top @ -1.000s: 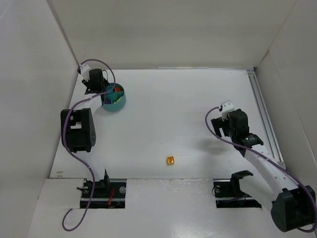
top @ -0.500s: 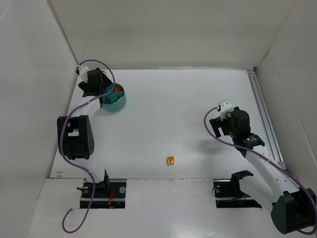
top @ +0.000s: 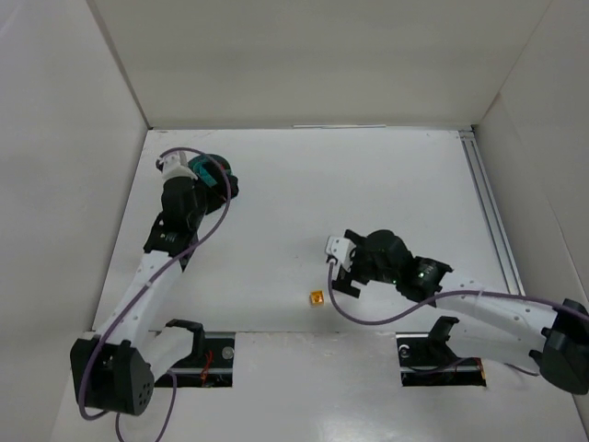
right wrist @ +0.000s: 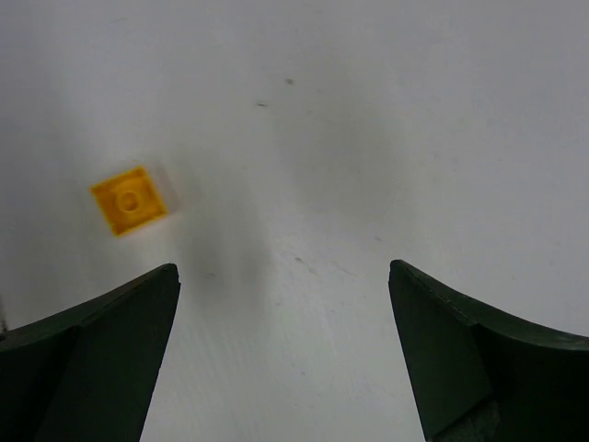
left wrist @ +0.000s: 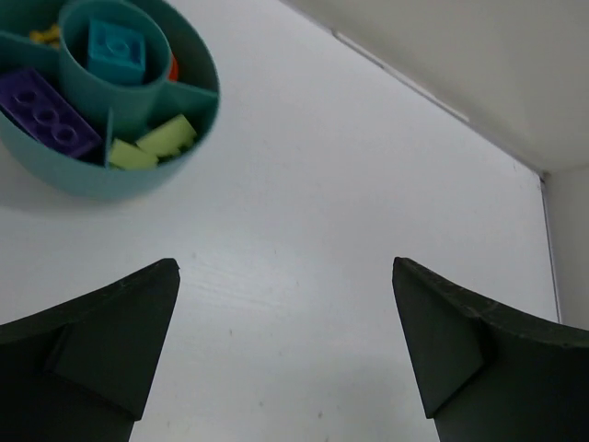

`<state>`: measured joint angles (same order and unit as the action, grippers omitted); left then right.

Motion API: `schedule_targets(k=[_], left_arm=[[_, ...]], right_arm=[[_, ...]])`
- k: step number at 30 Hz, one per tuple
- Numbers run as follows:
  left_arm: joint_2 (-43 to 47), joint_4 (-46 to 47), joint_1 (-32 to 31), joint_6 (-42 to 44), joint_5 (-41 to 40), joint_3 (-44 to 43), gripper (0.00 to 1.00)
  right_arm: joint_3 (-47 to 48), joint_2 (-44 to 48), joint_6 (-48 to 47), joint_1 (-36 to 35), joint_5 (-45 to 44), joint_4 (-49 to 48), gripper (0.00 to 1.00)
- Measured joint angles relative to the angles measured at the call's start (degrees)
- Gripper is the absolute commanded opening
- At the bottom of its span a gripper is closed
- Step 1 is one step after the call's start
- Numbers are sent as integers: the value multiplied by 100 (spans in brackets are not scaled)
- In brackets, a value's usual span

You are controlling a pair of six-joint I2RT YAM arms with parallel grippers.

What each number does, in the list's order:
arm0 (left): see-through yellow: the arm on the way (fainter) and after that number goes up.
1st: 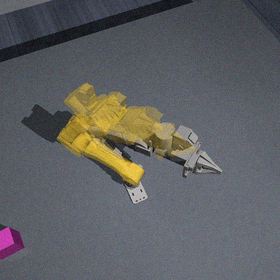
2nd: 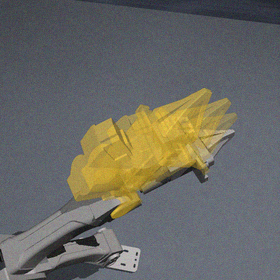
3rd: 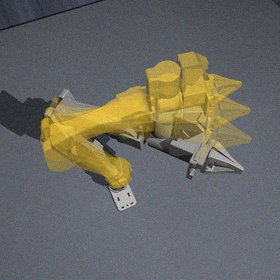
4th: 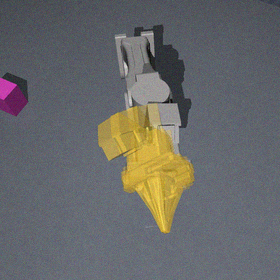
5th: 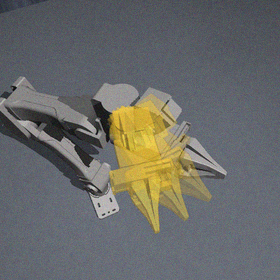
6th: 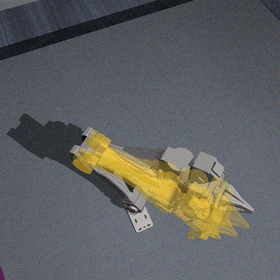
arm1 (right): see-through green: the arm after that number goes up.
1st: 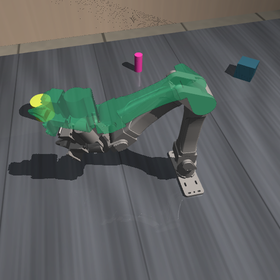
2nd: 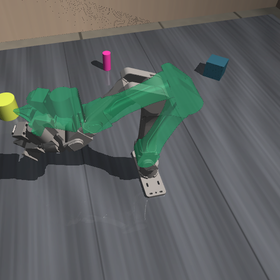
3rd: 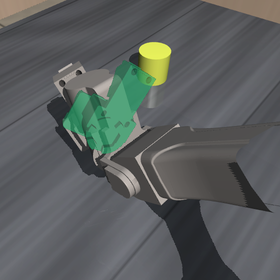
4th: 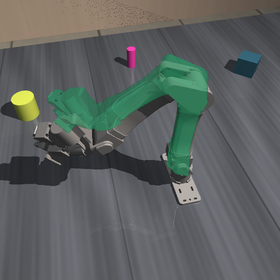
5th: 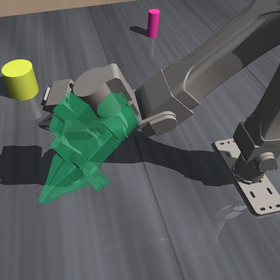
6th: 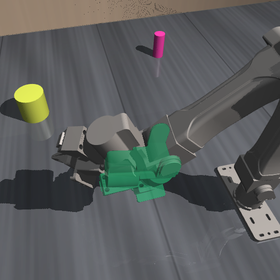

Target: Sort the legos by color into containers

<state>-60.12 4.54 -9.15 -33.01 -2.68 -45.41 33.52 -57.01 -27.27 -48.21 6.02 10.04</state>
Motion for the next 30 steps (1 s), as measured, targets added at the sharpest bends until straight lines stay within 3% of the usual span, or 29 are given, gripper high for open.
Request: schedule_targets(k=[6,17,19,24,28,30], left_arm=[[1137,-284,-476,-245,446,1003,100],[1456,-568,-472,-501,761,1451,100],[1335,-566,-472,-505,796,1453,100],[1073,-573,-472,-505,881,1456,100],[1108,-570,-472,-505,925,1456,100],[1189,-568,-472,-505,938,1471,100]], right_arm=[[17,-575,-20,-962,339,2,100],[96,-1606,-258,-1113,785,-212,93],[175,-1834,-319,-1113,796,-291,86],[297,-2288,-404,-1113,800,-474,79],[306,-2490,-433,-1113,807,-520,54],[306,-2514,-448,-1113,857,-542,52]])
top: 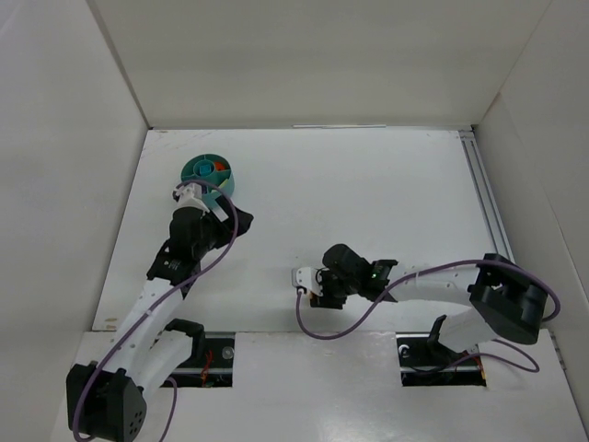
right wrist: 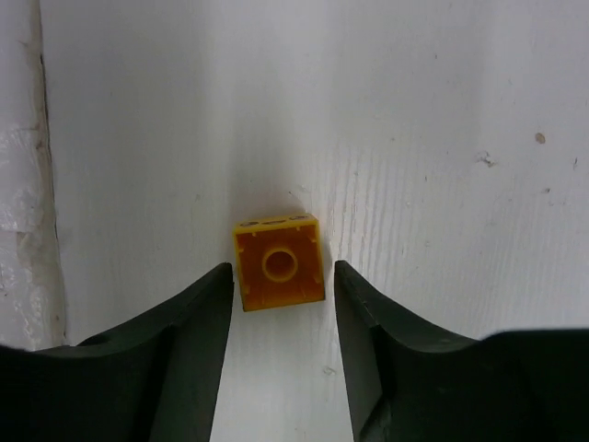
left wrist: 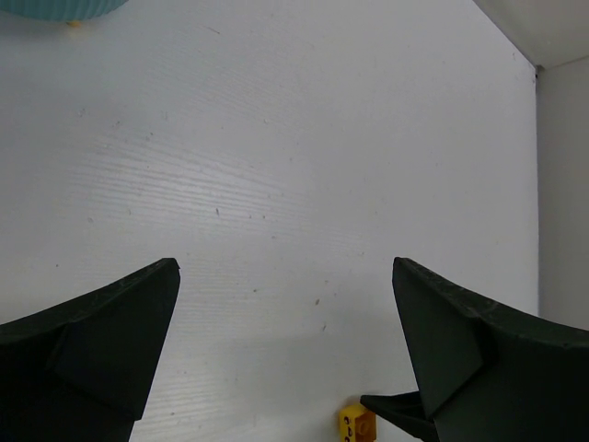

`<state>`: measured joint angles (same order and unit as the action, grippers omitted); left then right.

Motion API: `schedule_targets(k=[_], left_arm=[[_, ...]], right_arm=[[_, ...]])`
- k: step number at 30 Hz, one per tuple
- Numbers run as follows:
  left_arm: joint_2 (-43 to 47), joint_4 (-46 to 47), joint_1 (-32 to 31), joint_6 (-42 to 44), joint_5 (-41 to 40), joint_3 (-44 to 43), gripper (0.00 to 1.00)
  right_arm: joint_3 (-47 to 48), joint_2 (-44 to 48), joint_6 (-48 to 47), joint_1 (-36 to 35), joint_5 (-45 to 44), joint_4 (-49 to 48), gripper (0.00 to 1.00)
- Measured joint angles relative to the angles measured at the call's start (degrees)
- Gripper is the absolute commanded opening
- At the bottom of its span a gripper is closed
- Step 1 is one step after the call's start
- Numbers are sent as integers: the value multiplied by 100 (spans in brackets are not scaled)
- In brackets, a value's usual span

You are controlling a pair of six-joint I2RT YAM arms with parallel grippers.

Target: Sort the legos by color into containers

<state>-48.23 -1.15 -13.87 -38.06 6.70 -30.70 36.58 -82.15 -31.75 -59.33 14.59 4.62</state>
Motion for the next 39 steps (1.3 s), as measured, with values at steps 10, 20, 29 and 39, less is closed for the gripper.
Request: schedule_targets(k=[10,20,29,39], left_arm=[[273,9,0,7,66,92,100],[216,761,2,166,1349,494,100],[28,1939,-826,337,2879,680,99],[22,2284,-1204,466,3082,680,83]], right_arm=[[144,-251,-205,0,461,-262,33],[186,614,-254,0,111,-219,27],[1128,1276,-319,0,-756,-352,27],[1482,1102,-448,0,-835,-378,26]])
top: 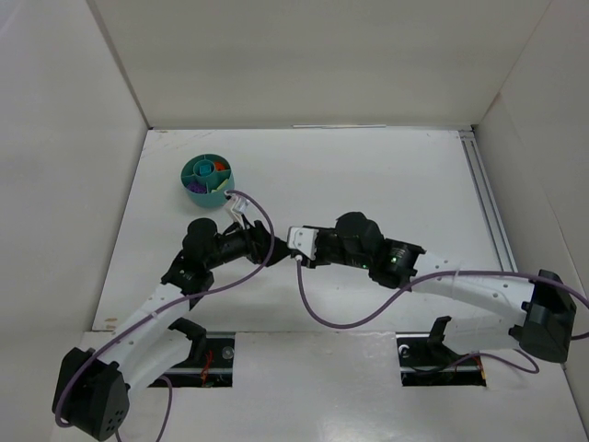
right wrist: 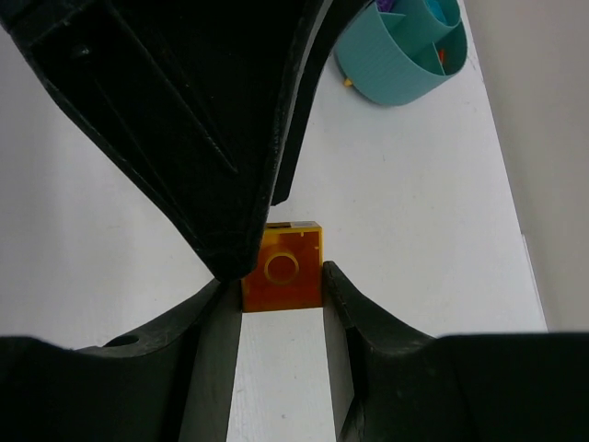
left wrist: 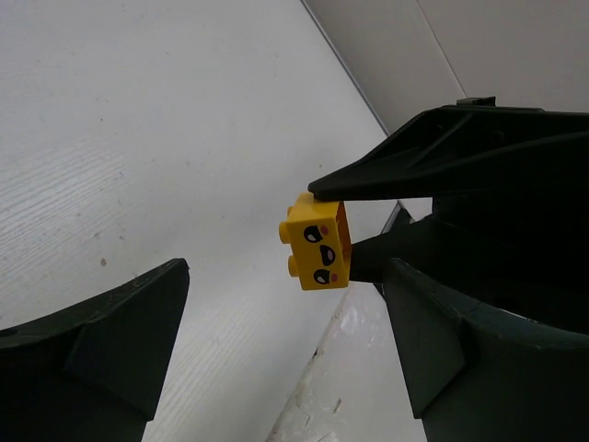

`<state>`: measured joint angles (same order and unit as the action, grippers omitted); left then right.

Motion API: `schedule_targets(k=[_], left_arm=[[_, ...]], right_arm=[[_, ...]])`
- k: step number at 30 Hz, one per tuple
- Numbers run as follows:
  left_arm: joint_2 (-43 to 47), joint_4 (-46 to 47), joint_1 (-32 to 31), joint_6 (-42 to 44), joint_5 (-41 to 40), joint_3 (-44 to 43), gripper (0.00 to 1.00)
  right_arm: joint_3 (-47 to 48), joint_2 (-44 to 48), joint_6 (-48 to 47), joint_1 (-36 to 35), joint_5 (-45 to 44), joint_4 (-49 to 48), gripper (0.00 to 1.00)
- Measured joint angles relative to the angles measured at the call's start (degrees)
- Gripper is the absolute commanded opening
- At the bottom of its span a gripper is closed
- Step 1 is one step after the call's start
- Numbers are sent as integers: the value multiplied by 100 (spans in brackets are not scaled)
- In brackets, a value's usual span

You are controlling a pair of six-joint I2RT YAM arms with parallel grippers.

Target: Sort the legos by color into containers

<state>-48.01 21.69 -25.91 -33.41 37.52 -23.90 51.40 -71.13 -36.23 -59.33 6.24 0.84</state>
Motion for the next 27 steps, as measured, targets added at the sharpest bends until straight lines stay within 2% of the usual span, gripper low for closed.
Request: schedule_targets(k=[9,11,15,19,24,27], left_arm=[[-192,164,-109,-50,-13,-2,65],[-212,225,-151,-116,-33,-7,56],[-227,376,-256,-269,-59,-13,44],[-240,514,-332,-337,-72,-31,39],[-295,592,-402,-407,-168,-57,20],[-295,634,-413,-448,-177,-92,14]], right_arm=[[0,-72,-50,7,20,26,27],[0,-72,-63,13,15,31,27],[0,-83,-66,2,107,-42,27],[-4,-83,-57,0,208,-175,27],[-92,42,-48,0,232,-310,27],[-125,103,-26,0,136,-354,28]])
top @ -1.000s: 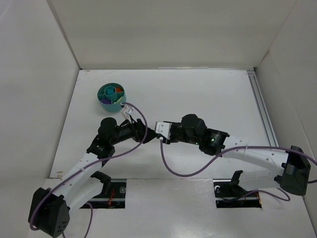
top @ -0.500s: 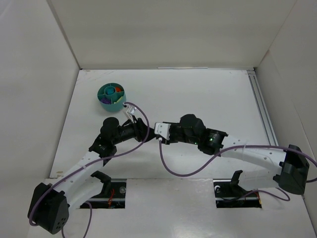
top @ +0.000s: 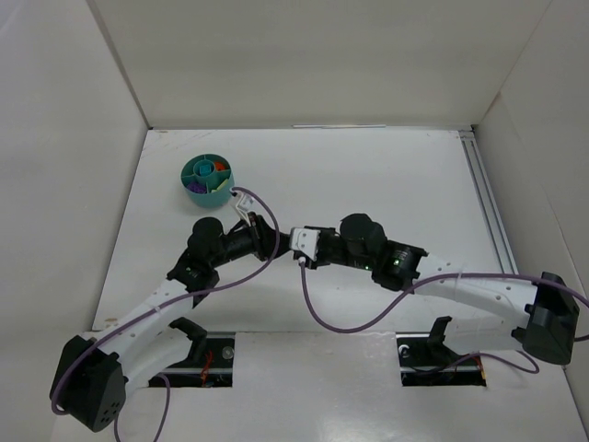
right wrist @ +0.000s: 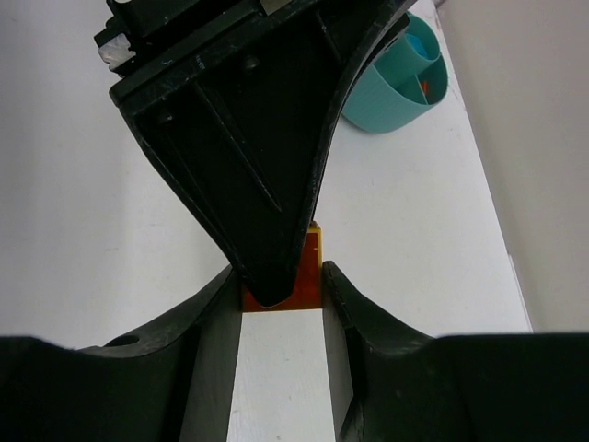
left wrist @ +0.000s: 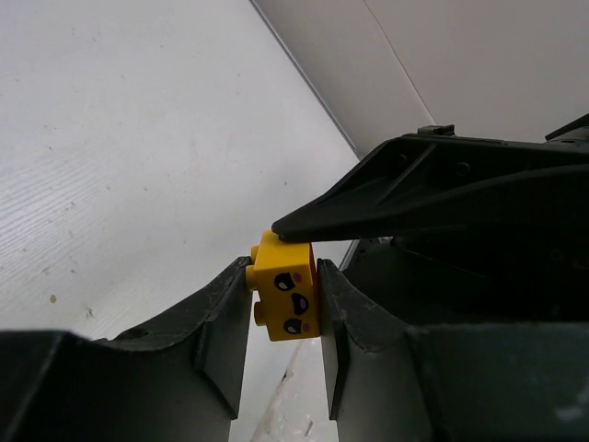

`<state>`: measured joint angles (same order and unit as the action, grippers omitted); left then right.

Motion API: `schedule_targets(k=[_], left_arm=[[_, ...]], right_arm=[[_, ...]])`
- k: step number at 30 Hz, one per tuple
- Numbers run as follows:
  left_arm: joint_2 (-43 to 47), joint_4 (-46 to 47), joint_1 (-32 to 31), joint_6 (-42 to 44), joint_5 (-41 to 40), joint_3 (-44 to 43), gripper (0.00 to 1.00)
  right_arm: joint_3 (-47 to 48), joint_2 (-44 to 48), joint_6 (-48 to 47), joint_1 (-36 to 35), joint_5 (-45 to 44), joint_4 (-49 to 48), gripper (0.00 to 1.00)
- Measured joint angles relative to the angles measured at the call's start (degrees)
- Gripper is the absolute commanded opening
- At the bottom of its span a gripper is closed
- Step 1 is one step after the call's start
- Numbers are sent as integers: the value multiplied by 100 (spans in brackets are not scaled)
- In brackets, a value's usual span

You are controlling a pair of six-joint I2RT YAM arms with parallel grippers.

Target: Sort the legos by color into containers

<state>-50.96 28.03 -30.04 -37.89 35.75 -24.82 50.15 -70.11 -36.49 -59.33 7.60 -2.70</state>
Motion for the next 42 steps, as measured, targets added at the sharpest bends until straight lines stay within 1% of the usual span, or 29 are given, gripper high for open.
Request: schedule_targets(k=[2,4,5,7,8,9,11,12,16,19,23,28,30,34,36,38,42], left_arm=[[4,11,-13,-13,-2,-33,9],[7,31,-24,-15,-11,-46,9],[9,37,-26,-24,-33,-52,6],[11,-116,-48,-13,-157,-160,3],[9,-144,-52,-7,-181,-186,3],[7,-350,-74,11,-313,-282,0],[-83,-756,-105,68,-612,-562,0],[-170,-984,-114,111,-824,-754,0],[-710,-1696,9,313,-1633,-1620,0],[-1152,-2090,452,437,-1985,-2188,0],[-1711,-2592,1281,577,-2422,-2839,0],[-2391,-3228,2575,710,-3036,-3615,0],[-2800,-3340,3060,778,-3261,-4030,0],[-3602,-3532,3698,876,-3563,-4752,0],[-4026,-3563,3919,911,-3591,-5071,0],[-4360,-3563,4087,951,-3493,-5215,0],[-4798,-3574,4284,1014,-3289,-5250,0]], right_arm=[[-44,52,33,-7,-101,-79,33],[-50,81,70,-28,-188,-96,39],[-52,85,83,-39,-251,-111,42],[-81,85,142,-50,-361,-190,60],[-87,87,179,-48,-431,-219,60],[-92,87,186,-46,-525,-254,74],[-92,94,269,-44,-704,-295,89],[-92,101,289,-37,-778,-297,100],[-92,109,356,-33,-1034,-275,100],[-92,116,391,-33,-1255,-173,100],[-92,164,455,-33,-1720,81,100],[-90,341,562,107,-2055,365,100],[-90,378,614,282,-2096,437,100],[-90,374,796,815,-2048,621,100],[-90,330,905,1154,-1932,662,100],[-87,245,999,1513,-1735,704,100],[-81,31,1104,2092,-1270,745,100]])
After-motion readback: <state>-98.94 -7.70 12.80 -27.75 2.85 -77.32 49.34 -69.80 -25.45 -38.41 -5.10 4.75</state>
